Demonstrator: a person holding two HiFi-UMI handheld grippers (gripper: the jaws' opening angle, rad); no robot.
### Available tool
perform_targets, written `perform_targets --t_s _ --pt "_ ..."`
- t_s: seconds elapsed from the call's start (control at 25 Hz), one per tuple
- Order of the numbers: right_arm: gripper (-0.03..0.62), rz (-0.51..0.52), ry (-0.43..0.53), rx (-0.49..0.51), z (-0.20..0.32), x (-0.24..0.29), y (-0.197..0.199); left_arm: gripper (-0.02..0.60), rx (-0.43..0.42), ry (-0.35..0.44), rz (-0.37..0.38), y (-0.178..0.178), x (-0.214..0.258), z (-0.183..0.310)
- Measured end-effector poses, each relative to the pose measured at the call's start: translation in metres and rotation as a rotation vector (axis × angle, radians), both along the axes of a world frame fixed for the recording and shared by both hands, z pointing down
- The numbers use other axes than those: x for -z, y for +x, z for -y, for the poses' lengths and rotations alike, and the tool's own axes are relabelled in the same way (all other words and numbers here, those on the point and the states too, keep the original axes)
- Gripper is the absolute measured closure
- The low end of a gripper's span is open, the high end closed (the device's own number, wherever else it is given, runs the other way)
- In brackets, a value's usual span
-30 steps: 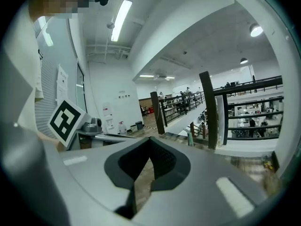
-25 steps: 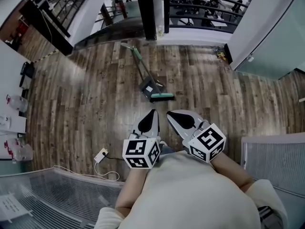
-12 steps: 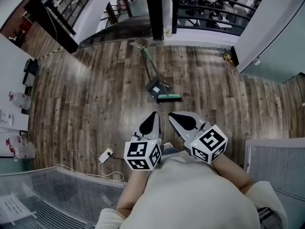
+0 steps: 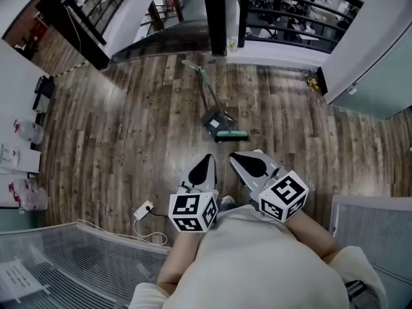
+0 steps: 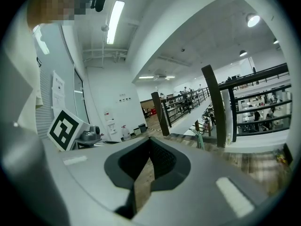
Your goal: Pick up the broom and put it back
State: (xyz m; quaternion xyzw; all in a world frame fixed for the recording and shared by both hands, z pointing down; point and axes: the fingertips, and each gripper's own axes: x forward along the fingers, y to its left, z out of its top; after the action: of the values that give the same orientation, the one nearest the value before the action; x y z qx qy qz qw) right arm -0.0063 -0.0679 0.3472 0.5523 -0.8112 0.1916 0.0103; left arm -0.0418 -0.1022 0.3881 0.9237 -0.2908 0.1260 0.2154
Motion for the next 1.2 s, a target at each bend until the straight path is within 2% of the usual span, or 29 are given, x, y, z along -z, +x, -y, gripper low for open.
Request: perform_targets --t_s 0.28,0.76,1.2 --pt "0.588 -0.019 0.012 0.077 0.036 -0.001 0.023 0.578 0.08 0.006 0.0 0.019 -0.004 0.036" --pt "0.588 -0.018 0.001 0.146 0.105 -0.001 0.076 0.578 0.127 0.015 0.0 0.073 0.001 0.094" --pt "0.58 -0.022 -0.012 0.255 0.159 0.002 0.126 0.578 0.255 -0.002 -0.005 0.113 0.005 0.146"
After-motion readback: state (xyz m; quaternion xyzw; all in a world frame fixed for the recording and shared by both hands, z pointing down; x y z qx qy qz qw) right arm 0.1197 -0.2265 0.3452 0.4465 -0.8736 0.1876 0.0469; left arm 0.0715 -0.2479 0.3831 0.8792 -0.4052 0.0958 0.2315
